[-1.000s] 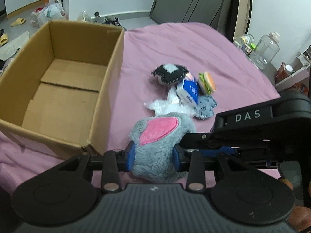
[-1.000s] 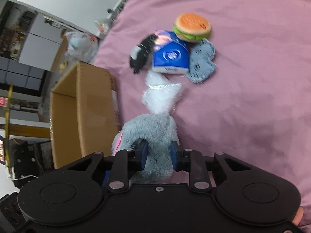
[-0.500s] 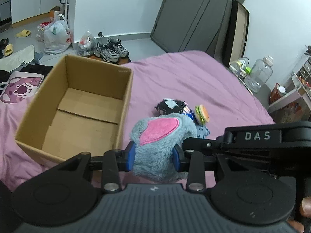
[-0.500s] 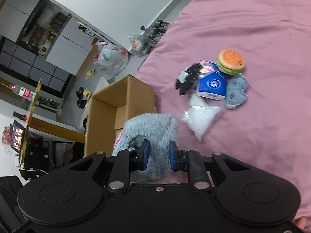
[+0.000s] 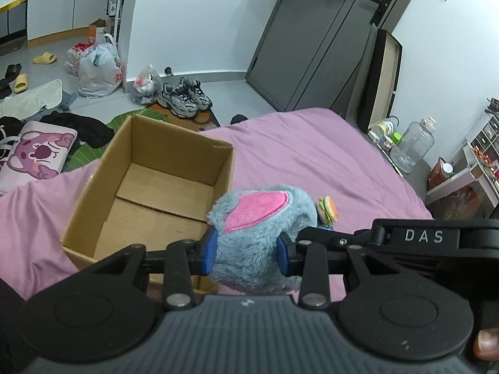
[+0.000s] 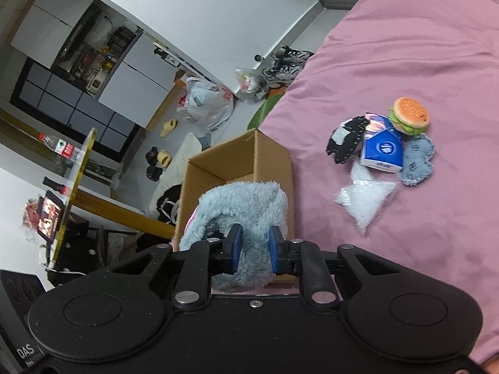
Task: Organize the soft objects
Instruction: 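Carry the grey plush into the cardboard box and open the left gripper, then withdraw the left gripper from the box toward the clear plastic bag, then grasp the clear plastic bag with the left gripper while the right gripper grasps the denim plush, then carry the bag and denim plush into the box and open both grippers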
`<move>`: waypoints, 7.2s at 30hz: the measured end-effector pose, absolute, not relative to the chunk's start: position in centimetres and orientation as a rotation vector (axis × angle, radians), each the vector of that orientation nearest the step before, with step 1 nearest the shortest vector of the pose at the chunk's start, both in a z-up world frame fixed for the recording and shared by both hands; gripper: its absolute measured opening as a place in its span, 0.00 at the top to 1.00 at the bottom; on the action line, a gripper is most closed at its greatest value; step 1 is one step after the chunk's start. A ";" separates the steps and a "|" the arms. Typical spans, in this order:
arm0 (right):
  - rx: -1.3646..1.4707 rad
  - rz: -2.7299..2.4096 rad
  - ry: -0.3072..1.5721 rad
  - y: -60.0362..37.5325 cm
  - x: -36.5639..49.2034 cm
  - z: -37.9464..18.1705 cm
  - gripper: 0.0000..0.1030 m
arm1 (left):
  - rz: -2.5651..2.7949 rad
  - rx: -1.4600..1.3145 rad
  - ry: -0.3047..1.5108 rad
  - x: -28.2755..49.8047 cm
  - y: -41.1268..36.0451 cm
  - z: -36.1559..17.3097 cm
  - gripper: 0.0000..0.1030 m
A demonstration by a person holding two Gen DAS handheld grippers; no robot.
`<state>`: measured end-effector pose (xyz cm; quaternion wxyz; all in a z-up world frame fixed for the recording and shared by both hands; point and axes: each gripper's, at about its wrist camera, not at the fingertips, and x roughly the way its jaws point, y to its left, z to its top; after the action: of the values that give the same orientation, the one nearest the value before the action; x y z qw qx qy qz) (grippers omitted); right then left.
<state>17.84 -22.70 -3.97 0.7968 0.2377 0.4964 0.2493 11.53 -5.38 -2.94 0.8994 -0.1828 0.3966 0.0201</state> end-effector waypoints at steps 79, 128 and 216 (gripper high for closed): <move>0.335 0.490 1.033 -15.8 16.4 -2.1 0.18 | 0.228 -0.411 0.844 11.3 4.0 -1.6 0.19; 0.339 0.315 1.017 -31.3 21.2 -2.4 0.00 | 0.198 -0.248 0.879 14.3 -9.2 -1.1 0.00; 0.499 0.283 1.102 -32.7 22.0 -8.4 0.84 | 0.188 -0.464 0.892 15.6 -11.8 -4.6 0.63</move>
<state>21.96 -32.71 -8.35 0.8131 0.2337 0.5164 0.1327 15.64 -11.77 -4.59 0.8720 -0.2222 0.4268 0.0899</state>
